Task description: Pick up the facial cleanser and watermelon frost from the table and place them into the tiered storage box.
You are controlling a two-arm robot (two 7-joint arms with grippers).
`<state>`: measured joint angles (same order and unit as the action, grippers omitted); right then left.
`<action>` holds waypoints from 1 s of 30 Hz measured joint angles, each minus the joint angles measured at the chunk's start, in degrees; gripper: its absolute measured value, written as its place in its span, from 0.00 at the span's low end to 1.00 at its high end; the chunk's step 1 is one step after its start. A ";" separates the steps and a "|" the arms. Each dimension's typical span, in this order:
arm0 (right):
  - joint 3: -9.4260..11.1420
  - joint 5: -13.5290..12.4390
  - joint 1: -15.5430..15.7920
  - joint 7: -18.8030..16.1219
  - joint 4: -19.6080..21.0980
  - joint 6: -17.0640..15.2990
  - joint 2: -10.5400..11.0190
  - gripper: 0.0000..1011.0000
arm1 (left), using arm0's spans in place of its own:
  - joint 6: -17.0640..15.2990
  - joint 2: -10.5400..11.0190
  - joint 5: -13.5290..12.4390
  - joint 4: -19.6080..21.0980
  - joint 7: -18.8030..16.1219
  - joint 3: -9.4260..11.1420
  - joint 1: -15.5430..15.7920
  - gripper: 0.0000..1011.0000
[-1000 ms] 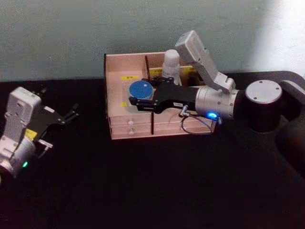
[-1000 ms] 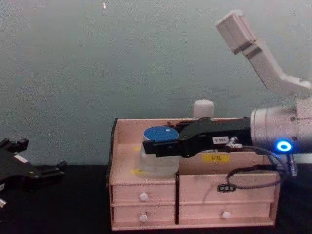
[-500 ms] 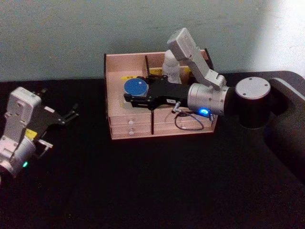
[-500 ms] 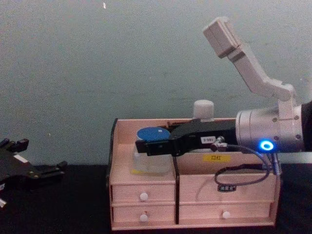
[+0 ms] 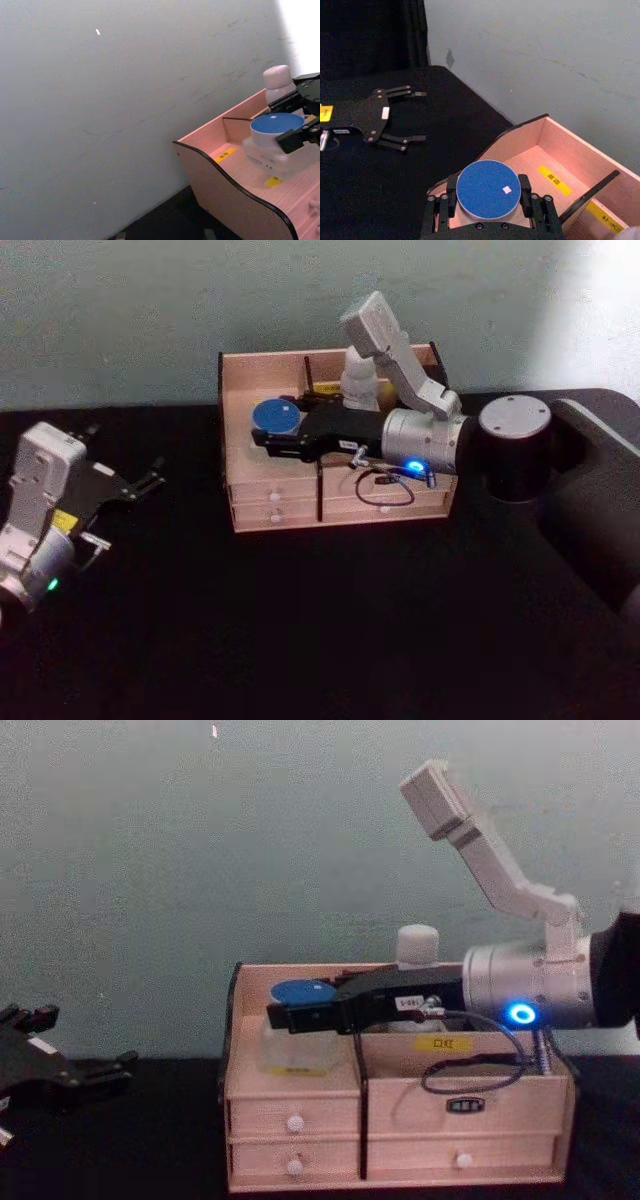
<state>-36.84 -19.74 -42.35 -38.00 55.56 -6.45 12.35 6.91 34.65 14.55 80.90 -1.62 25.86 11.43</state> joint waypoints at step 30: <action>1.61 0.46 -4.54 -0.36 -10.89 0.08 -4.82 0.72 | 0.00 0.00 0.00 0.00 0.00 0.00 0.00 0.99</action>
<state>-35.23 -19.28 -46.89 -38.37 44.67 -6.37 7.53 6.91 34.65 14.55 80.90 -1.62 25.86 11.43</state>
